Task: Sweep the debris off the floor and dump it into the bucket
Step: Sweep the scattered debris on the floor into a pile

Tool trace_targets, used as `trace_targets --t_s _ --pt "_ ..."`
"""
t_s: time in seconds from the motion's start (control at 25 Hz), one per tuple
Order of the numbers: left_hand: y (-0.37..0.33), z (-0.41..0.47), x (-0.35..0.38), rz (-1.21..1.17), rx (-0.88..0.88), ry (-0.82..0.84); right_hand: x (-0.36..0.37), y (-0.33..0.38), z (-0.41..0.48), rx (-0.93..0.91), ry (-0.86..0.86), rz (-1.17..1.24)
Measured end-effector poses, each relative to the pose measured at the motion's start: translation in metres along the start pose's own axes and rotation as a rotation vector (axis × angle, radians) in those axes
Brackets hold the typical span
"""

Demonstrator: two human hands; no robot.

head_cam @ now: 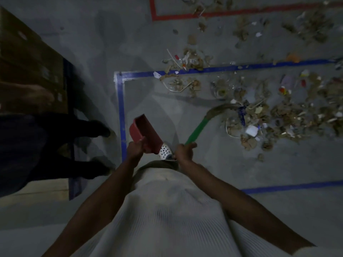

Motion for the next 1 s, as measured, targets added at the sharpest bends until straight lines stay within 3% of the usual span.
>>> trace_targets --t_s 0.2,0.36,0.52,0.72,1.0 --pt "-0.013 0.019 -0.001 -0.016 -0.057 0.018 0.026 0.020 -0.021 -0.167 0.144 -0.083" --pt "-0.020 0.022 0.010 -0.068 -0.079 0.052 0.032 0.042 -0.006 -0.140 0.294 0.015" --pt "-0.025 0.018 0.020 -0.043 -0.053 0.103 0.028 0.060 0.018 -0.126 0.328 -0.090" --pt "-0.031 0.026 0.025 -0.066 -0.097 0.039 0.005 0.075 0.071 -0.033 0.217 -0.058" --pt "-0.084 0.047 0.048 -0.035 -0.080 -0.026 -0.088 0.120 0.146 0.068 -0.082 0.385"
Point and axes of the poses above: each hand's wrist, its own z-axis towards the middle knuckle, its own x-axis out of the palm, y = z × x, the point moved 6 cm from there along z, towards the middle knuckle, and after that the axes turned 1 degree about x, right-handed, at the moved point
